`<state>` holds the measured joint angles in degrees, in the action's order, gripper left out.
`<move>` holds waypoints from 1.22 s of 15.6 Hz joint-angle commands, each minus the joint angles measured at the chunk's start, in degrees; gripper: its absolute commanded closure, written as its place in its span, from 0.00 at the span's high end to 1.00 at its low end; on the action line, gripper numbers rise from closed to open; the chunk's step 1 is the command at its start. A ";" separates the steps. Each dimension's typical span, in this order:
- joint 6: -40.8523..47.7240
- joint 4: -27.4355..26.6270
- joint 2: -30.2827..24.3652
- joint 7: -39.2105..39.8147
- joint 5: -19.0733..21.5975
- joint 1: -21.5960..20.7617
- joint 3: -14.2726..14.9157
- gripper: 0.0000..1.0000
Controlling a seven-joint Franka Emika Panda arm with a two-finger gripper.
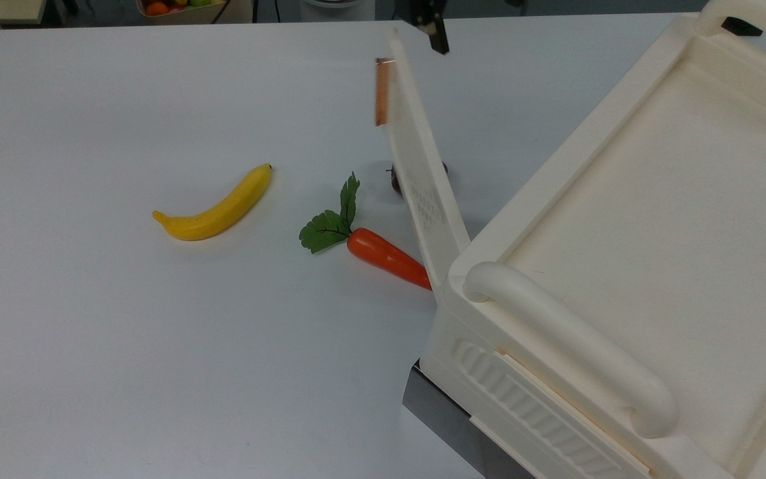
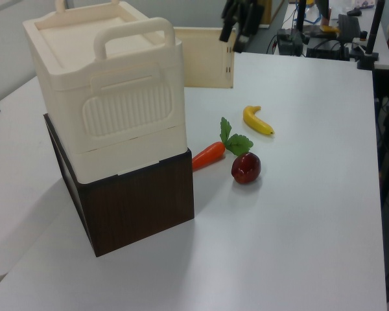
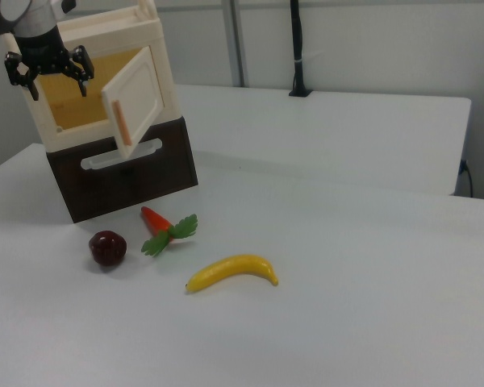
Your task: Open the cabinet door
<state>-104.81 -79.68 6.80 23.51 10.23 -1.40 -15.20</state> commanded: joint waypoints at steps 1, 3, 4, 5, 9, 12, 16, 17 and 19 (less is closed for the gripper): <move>4.95 -1.71 -2.49 -0.04 -0.91 -0.18 3.06 1.00; 7.50 -1.71 -2.58 -0.04 -3.19 -0.18 4.82 1.00; 7.95 -1.71 -2.58 -0.13 -4.24 -0.18 5.26 1.00; 8.30 -1.88 -2.49 -0.22 -5.12 0.52 5.35 1.00; 8.39 -2.33 -1.70 -6.27 -8.20 2.89 5.96 1.00; 8.74 -4.25 -1.61 -10.31 -8.65 2.72 8.95 1.00; 11.89 -7.24 -1.61 -18.22 -13.37 2.46 10.19 1.00; 13.13 -7.77 -1.70 -20.41 -14.70 2.37 10.19 1.00; 15.32 -8.48 -2.31 -22.98 -14.89 2.81 10.19 1.00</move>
<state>-92.81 -86.08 6.22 5.57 -2.87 1.99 -5.47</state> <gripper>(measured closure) 0.000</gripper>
